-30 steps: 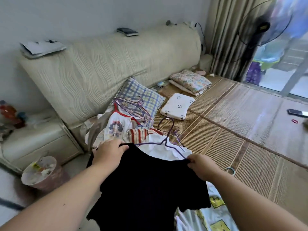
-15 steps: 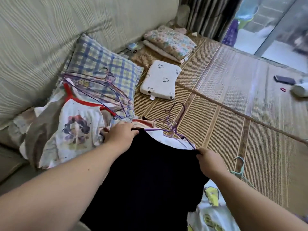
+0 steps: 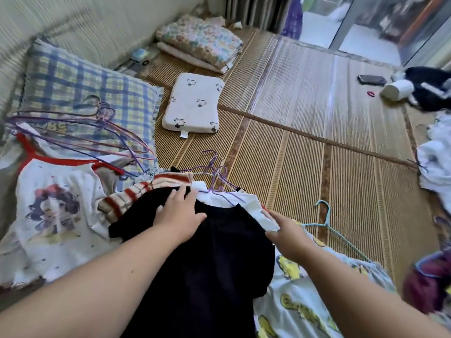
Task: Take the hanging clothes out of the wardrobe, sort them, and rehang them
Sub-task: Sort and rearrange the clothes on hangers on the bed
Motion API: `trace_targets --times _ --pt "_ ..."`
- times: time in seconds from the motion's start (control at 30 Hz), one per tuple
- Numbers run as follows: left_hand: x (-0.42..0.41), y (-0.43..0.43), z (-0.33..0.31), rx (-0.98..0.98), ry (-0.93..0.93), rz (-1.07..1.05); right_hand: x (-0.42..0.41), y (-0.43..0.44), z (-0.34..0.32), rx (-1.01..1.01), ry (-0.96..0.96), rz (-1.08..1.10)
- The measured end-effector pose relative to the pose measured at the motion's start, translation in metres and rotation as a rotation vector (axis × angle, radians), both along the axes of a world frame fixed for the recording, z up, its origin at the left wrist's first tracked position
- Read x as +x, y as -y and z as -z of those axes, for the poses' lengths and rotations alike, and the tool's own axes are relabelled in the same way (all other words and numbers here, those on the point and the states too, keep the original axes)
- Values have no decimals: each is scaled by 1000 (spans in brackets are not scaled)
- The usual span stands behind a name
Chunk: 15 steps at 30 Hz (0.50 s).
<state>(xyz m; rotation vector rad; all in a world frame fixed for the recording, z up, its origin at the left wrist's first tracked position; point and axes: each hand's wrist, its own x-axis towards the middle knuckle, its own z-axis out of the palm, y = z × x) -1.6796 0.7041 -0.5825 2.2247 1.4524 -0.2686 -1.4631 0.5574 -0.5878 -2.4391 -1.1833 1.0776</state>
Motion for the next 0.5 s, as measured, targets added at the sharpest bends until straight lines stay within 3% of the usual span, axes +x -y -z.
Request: trace_targets --times 0.07,0.13,0.27,0.5 --pt "24 35 -9 -15 31 97 17 39 -10 -69 234 -160" --pt "57 76 -19 -51 72 204 39 87 -19 -139 353 -198" --pt "132 165 -31 -99 122 403 94 187 -38 -163 329 25" --pt "279 334 -28 -157 145 621 209 387 -48 -179 302 186"
